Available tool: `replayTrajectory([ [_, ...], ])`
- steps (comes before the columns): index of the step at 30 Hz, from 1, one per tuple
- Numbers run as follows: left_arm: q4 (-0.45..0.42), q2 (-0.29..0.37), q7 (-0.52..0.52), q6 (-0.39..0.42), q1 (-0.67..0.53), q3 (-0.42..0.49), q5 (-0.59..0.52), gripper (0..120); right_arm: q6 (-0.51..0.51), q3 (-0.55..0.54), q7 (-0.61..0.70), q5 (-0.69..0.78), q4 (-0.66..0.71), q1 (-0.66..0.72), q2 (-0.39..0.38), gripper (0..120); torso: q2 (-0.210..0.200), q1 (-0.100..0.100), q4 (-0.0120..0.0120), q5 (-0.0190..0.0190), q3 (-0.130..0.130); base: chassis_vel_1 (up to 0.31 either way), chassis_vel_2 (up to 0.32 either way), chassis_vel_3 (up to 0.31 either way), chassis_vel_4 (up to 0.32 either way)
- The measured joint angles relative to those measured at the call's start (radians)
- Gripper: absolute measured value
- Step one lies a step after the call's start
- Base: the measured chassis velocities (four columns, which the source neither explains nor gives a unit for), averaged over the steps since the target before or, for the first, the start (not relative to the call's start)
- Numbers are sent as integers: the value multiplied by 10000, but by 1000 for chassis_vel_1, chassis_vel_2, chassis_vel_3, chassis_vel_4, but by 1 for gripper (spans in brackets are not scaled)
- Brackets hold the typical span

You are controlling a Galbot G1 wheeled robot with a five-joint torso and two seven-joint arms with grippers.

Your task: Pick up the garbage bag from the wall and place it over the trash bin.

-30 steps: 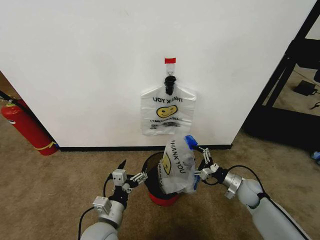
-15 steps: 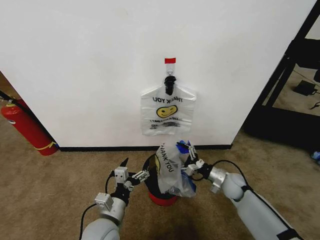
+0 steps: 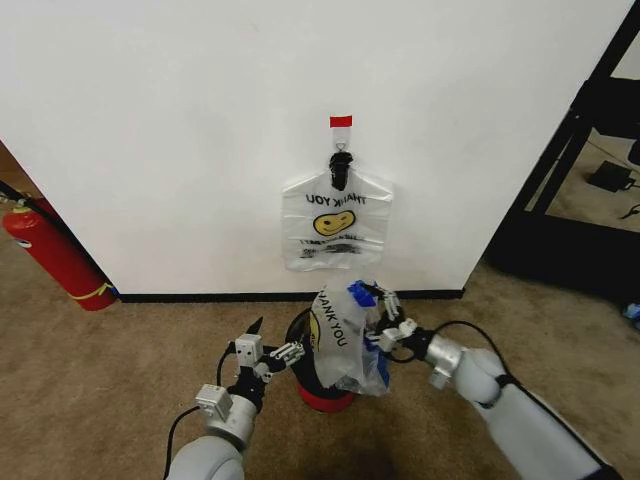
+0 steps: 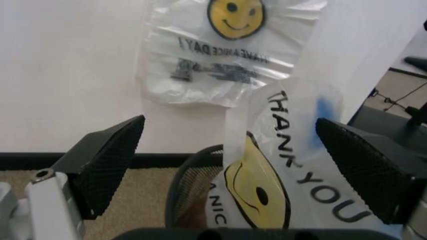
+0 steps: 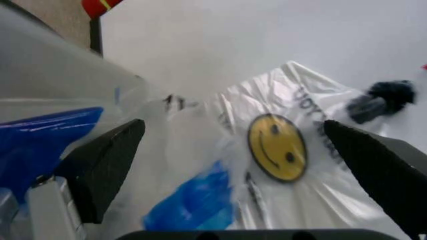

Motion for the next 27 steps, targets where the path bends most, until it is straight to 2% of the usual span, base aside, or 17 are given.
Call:
replayTrajectory([
  [6,-142,90,-50,81,-7,99,8,100,-221,738,82,575,834,-1233,-717,100,0,0,1,1,0,0,0,0,0],
  [14,-307,222,-127,135,-41,89,-46,100,-588,1185,504,1508,1398,-2319,-782,100,0,0,3,2,0,0,0,0,0],
  [16,-531,373,-169,221,-56,51,-173,100,-1019,1269,733,2487,1727,-2782,-971,100,0,0,2,2,0,0,0,0,0],
  [19,-914,576,-228,315,-12,-23,-262,100,-2302,1316,1153,4705,2508,-3459,-1284,100,0,0,-2,-2,0,0,0,0,0],
  [21,-1147,652,-234,320,176,-44,-261,100,-3679,1240,1540,6630,3192,-3843,-1452,100,0,0,4,3,0,0,0,0,0],
  [22,-1147,652,-234,320,176,-44,-261,100,-3679,1240,1540,6630,3192,-3843,-1452,100,0,0,4,3,0,0,0,0,0],
  [24,-1258,645,-227,320,287,22,-193,100,-4894,1243,2043,8347,3879,-4191,-1554,100,0,0,2,-1,0,0,0,0,0],
  [26,-1273,536,-224,319,336,225,-74,100,-7029,1463,2943,10377,4612,-4520,-1719,100,0,0,1,1,0,0,0,0,0],
  [27,-1272,487,-223,318,335,326,-34,100,-7593,1586,3207,10922,4752,-4570,-1790,100,0,0,0,-1,-1,0,0,0,0],
])
